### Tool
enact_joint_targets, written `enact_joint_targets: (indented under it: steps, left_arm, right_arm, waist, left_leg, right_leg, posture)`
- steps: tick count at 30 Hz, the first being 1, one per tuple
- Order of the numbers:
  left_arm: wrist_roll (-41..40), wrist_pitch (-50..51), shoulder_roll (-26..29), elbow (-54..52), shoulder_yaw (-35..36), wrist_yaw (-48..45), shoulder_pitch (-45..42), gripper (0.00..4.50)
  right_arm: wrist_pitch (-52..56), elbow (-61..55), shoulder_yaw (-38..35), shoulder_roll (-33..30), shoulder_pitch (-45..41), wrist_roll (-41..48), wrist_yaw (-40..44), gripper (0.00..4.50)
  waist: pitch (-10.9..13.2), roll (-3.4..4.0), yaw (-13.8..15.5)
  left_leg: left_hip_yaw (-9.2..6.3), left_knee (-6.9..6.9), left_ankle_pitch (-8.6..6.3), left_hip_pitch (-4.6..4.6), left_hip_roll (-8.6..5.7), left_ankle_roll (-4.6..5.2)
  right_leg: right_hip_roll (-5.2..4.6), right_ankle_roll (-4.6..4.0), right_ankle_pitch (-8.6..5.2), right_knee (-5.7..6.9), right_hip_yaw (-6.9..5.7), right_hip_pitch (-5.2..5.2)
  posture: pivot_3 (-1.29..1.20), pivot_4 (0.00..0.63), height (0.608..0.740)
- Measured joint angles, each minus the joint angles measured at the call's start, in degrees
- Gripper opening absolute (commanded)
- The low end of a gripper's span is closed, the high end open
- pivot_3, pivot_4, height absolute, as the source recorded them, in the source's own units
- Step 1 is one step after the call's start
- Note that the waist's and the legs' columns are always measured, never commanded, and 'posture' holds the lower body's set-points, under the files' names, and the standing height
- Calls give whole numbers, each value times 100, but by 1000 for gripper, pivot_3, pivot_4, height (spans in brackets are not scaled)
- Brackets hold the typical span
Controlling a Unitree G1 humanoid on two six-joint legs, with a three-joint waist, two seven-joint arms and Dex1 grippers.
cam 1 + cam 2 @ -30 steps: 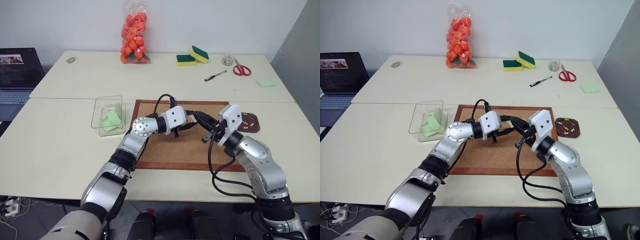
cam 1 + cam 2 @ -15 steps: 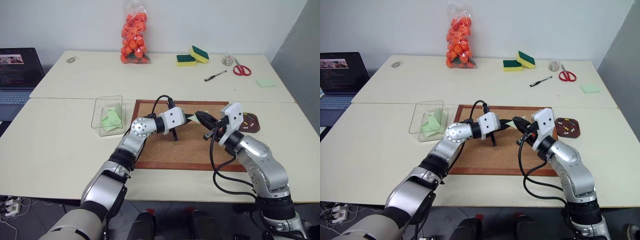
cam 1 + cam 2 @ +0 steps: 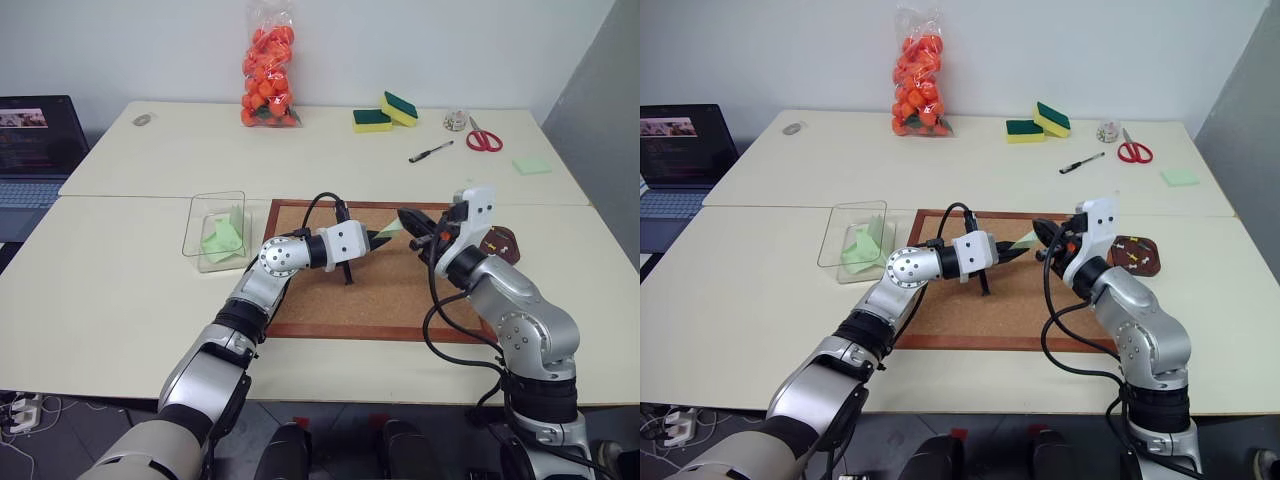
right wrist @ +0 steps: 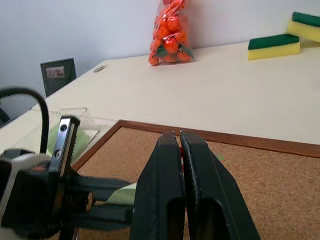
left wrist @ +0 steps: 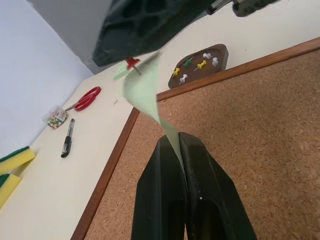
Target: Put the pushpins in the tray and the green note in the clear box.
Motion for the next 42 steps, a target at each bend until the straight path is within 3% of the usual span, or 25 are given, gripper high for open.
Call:
enact_joint_targets:
  steps: [9, 16, 19, 23, 33, 40, 42]
  left_arm:
    - [4, -49, 10, 0, 16, -3, 24, 15]
    - [-990, 1706, -228, -417, 651, -162, 40, 15]
    - [-1380, 2695, -133, -666, 899, -359, 44, 493]
    - [-1629, 3283, 77, -1030, 1031, -693, 108, 1276]
    - [-1620, 3168, 328, -1297, 1003, -1159, 253, 3127]
    - [-1532, 3178, 328, -1507, 931, -1125, 384, 4360]
    - [-1449, 3177, 380, -1587, 876, -1121, 414, 4492]
  right_arm:
    - [71, -127, -42, -119, 5, 147, -122, 0]
    - [-88, -192, 182, -155, 71, -63, -115, 0]
    - [-150, -194, 233, -156, 75, -88, -115, 0]
    - [-236, -193, 232, -169, 76, -107, -115, 0]
    - [-350, -191, 236, -188, 75, -193, -111, 0]
    - [-551, -197, 225, -591, 222, -481, -93, 0]
    - [-620, -197, 207, -783, 369, -650, -111, 0]
  waist:
    - [0, 0, -2]
    - [0, 0, -24]
    - [0, 0, -54]
    - [0, 0, -64]
    - [0, 0, -52]
    - [0, 0, -44]
    - [0, 0, -38]
  left_leg:
    - [1, 0, -1, -1, 0, 2]
    - [0, 2, -1, -1, 1, 4]
    - [-3, 1, -1, 0, 2, 4]
    - [-3, 2, -1, 0, 2, 3]
    - [-2, 2, -1, 0, 3, 3]
    - [-2, 2, -1, -1, 2, 3]
    - [0, 2, -1, -1, 1, 3]
  right_leg:
    - [0, 0, 0, 0, 0, -1]
    - [1, 0, 0, 2, 0, -1]
    - [3, 0, 0, 3, -2, -1]
    - [3, 0, 0, 3, -3, -1]
    - [3, 0, 0, 2, -2, -1]
    - [2, 0, 0, 1, -1, 0]
    - [1, 0, 0, 0, 0, 0]
  posture:
    - [0, 150, 740]
    - [0, 150, 740]
    - [0, 150, 740]
    - [0, 150, 740]
    - [0, 150, 740]
    - [0, 150, 740]
    - [0, 150, 740]
